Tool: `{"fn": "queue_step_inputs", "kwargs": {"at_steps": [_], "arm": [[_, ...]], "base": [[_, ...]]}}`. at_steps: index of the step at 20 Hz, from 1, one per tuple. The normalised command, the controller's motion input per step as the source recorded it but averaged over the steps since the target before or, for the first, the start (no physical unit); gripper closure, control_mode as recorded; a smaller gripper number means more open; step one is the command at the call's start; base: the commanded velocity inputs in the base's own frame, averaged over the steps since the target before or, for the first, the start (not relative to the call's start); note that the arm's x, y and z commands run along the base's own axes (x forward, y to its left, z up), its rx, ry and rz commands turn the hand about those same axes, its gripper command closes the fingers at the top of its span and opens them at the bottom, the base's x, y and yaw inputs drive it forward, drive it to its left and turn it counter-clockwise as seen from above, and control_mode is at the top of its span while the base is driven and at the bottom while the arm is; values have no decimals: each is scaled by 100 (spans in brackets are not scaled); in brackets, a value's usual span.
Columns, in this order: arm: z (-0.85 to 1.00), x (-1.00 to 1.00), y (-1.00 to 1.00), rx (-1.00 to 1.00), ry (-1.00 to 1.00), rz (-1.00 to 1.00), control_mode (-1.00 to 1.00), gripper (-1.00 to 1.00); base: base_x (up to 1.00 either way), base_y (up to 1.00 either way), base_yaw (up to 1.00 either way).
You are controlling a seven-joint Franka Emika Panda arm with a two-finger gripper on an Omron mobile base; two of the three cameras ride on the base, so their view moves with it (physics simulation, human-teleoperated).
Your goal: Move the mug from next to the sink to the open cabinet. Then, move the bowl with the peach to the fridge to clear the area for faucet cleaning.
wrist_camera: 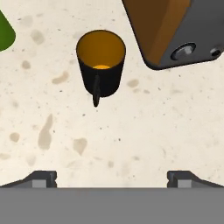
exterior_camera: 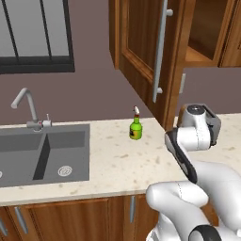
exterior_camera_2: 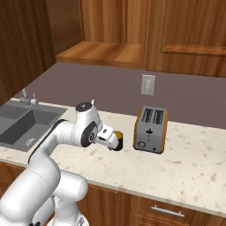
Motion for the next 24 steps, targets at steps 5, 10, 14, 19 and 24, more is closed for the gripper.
{"fn": "queue_step_inputs", "kwargs": {"at_steps": [5,10,14,19,24], "arm": [[-7,38,0,0,0,0,-100,-100],[-25,17,-3,0,0,0,-100,-100],[-43,36,0,0,0,0,-100,-100],[-30,35,-1,0,0,0,-100,-100],[-18,28,-28,0,0,0,-100,-100]], "base": [[0,0,0],[0,0,0],[0,0,0],[0,0,0],[0,0,0]]}}
